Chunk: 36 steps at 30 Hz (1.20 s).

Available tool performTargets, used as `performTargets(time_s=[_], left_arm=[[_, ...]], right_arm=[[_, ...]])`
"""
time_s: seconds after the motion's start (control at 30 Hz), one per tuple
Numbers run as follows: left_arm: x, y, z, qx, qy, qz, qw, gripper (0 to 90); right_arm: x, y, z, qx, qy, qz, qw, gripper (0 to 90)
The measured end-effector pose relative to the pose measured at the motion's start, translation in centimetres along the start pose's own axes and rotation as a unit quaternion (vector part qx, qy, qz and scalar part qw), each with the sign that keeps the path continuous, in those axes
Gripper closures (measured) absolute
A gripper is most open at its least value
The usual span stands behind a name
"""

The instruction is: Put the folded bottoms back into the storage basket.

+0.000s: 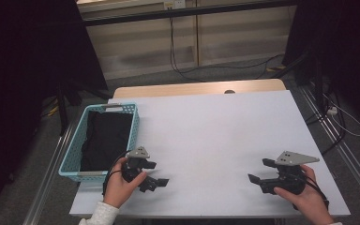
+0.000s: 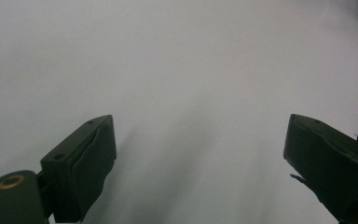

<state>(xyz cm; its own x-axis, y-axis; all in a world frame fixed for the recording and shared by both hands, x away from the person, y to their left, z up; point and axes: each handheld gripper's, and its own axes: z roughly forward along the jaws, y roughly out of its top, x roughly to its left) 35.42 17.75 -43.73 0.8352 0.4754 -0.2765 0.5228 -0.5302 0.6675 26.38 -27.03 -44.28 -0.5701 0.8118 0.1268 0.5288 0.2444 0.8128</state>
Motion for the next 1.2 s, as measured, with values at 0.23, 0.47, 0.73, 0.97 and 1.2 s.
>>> performTargets(time_s=[0.23,0.47,0.73,0.97,1.2], left_arm=[[-0.01,0.00,-0.13,-0.002,-0.003,0.001,1.0000,9.0],[0.03,-0.05,-0.20,-0.003,-0.003,0.000,1.0000,8.9],[0.08,-0.06,-0.21,-0.002,-0.002,0.001,1.0000,8.9],[0.08,-0.01,-0.19,-0.001,-0.004,0.000,1.0000,8.9],[-0.10,0.09,-0.05,0.000,-0.004,0.002,1.0000,8.9]], right_arm=[[-0.02,0.00,-0.08,0.000,0.001,0.000,1.0000,18.1],[-0.03,-0.08,-0.03,0.000,0.001,-0.001,1.0000,18.0],[-0.15,-0.14,-0.11,-0.001,0.000,0.003,1.0000,17.7],[-0.23,-0.32,-0.01,0.004,0.000,0.001,1.0000,17.3],[-0.31,-0.37,0.04,0.005,0.002,0.000,1.0000,16.7]])
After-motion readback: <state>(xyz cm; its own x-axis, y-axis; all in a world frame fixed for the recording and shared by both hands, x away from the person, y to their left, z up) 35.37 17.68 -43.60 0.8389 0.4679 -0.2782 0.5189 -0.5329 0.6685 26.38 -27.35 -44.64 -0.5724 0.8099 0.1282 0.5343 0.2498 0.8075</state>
